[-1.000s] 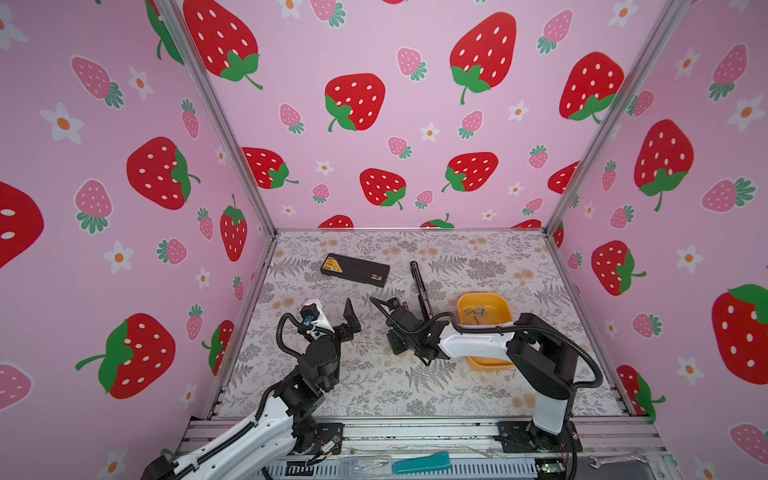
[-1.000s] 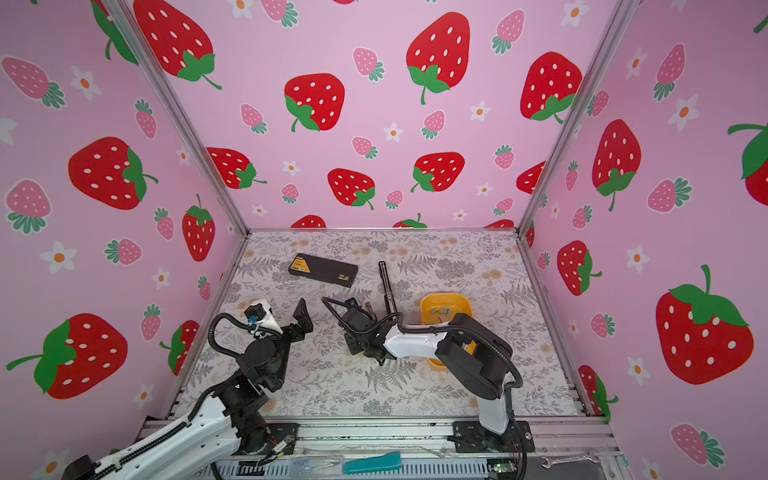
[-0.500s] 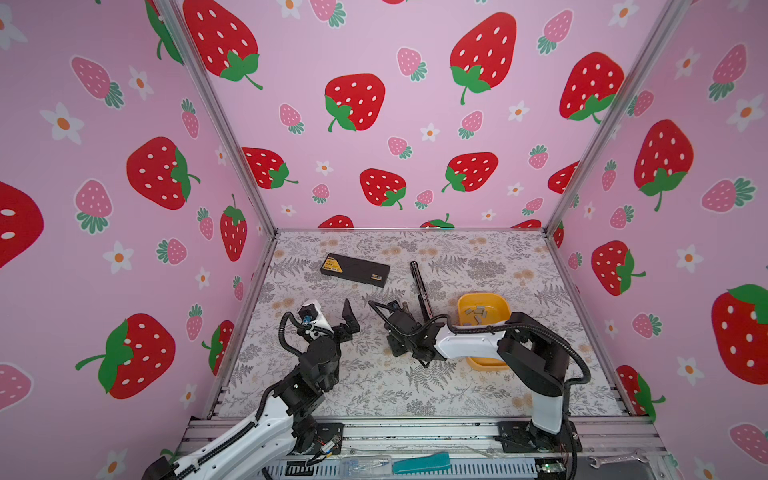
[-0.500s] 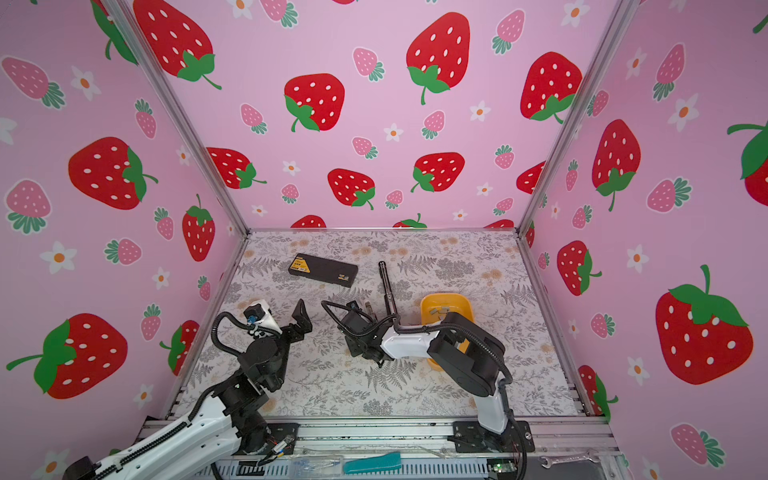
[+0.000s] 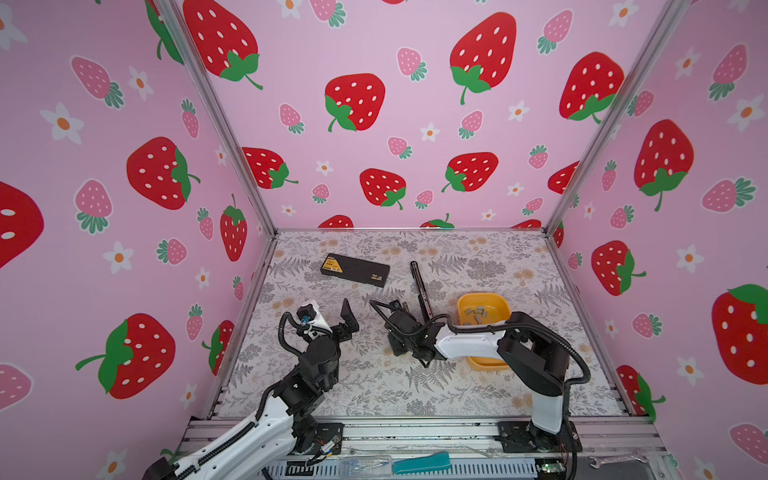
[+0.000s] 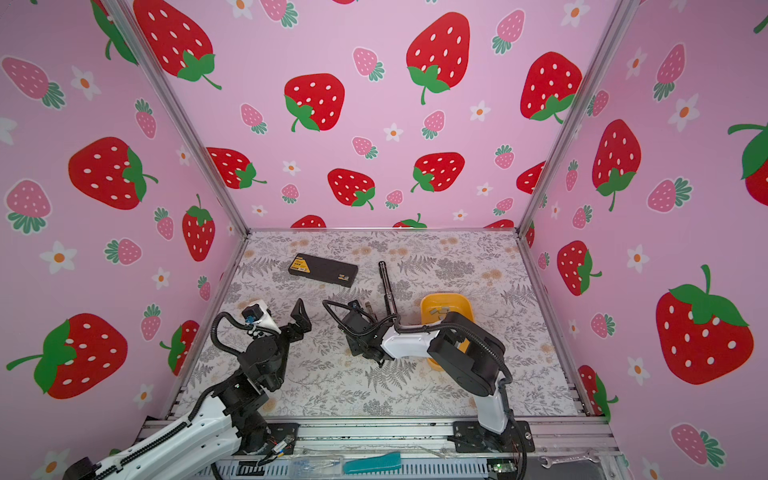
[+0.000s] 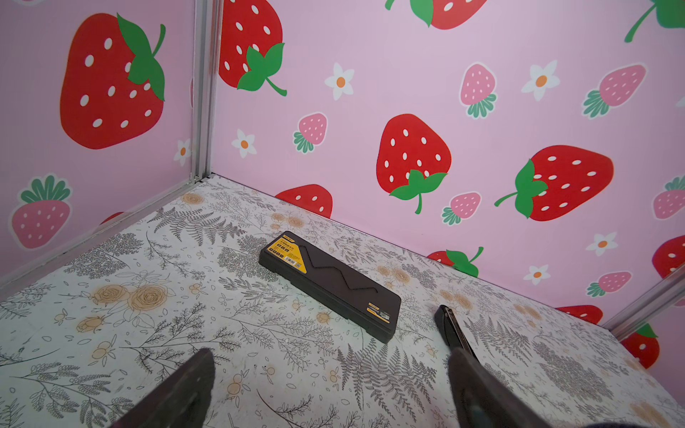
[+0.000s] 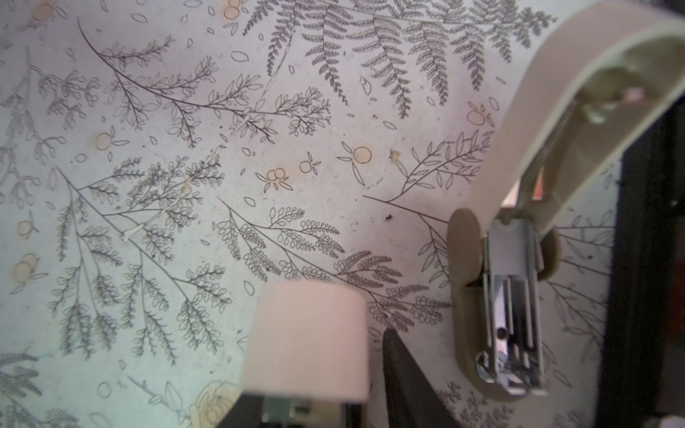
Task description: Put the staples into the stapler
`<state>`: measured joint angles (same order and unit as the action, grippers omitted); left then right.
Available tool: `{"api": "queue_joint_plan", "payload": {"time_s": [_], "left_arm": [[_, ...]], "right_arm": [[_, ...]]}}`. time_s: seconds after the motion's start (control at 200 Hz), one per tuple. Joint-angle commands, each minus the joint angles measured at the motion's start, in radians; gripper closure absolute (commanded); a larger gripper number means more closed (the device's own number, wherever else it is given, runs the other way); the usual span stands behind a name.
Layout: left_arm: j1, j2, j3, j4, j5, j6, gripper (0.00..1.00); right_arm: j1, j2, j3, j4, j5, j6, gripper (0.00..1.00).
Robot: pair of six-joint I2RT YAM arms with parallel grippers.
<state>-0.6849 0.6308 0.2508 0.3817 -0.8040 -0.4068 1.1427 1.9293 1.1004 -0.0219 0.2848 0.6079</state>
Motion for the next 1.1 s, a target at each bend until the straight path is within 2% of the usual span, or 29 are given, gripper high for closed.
{"api": "queue_joint_plan", "payload": {"time_s": [0.0, 0.135, 0.21, 0.24, 0.295, 0.335, 0.365, 0.42, 0.51, 0.595, 0.675, 0.755, 0.81, 0.91, 1.0, 1.041, 1.096], "left_arm": [[0.007, -0.003, 0.034, -0.024, -0.026, -0.038, 0.01], [0.012, -0.007, 0.041, -0.046, -0.028, -0.062, 0.01], [0.023, -0.014, 0.055, -0.116, -0.057, -0.149, 0.01], [0.026, -0.014, 0.066, -0.178, -0.109, -0.243, 0.01], [0.044, -0.012, 0.093, -0.37, -0.169, -0.615, 0.01], [0.07, -0.015, 0.118, -0.5, -0.128, -0.849, 0.01], [0.092, -0.017, 0.131, -0.523, -0.059, -0.895, 0.01], [0.111, -0.015, 0.134, -0.446, 0.034, -0.803, 0.01], [0.113, -0.006, 0.133, -0.35, 0.031, -0.643, 0.01], [0.12, -0.025, 0.106, -0.24, 0.065, -0.406, 0.01], [0.132, -0.042, 0.061, -0.115, 0.168, -0.201, 0.01], [0.172, -0.028, 0.043, -0.038, 0.342, -0.037, 0.01], [0.214, -0.002, 0.076, -0.081, 0.462, 0.022, 0.01], [0.267, 0.071, 0.112, -0.118, 0.611, 0.085, 0.01], [0.287, 0.168, 0.121, -0.094, 0.662, 0.123, 0.01], [0.289, 0.218, 0.128, -0.078, 0.665, 0.145, 0.01], [0.291, 0.286, 0.138, -0.051, 0.633, 0.17, 0.01]], "right_arm": [[0.0, -0.042, -0.022, -0.001, 0.027, 0.017, 0.53], [0.004, -0.067, -0.033, 0.005, 0.037, 0.018, 0.53], [0.008, -0.092, -0.043, 0.005, 0.065, 0.01, 0.52], [0.008, -0.105, -0.047, 0.006, 0.08, 0.004, 0.52], [0.008, -0.133, -0.061, 0.021, 0.106, -0.016, 0.52], [0.008, -0.154, -0.07, 0.034, 0.108, -0.034, 0.51], [0.009, -0.17, -0.075, 0.036, 0.108, -0.047, 0.5], [0.009, -0.203, -0.089, 0.034, 0.115, -0.048, 0.49], [0.011, -0.272, -0.132, 0.069, 0.088, -0.061, 0.44], [0.011, -0.335, -0.152, 0.07, 0.081, -0.063, 0.44], [0.011, -0.385, -0.15, 0.026, 0.076, -0.064, 0.44], [0.009, -0.443, -0.145, -0.049, 0.084, -0.06, 0.45], [0.007, -0.489, -0.16, -0.084, 0.101, -0.051, 0.46], [-0.012, -0.562, -0.161, -0.162, 0.079, -0.014, 0.48], [-0.02, -0.639, -0.17, -0.217, 0.055, 0.067, 0.54], [-0.018, -0.697, -0.221, -0.156, 0.048, 0.115, 0.59], [-0.017, -0.782, -0.354, 0.052, 0.014, 0.142, 0.59]]}}
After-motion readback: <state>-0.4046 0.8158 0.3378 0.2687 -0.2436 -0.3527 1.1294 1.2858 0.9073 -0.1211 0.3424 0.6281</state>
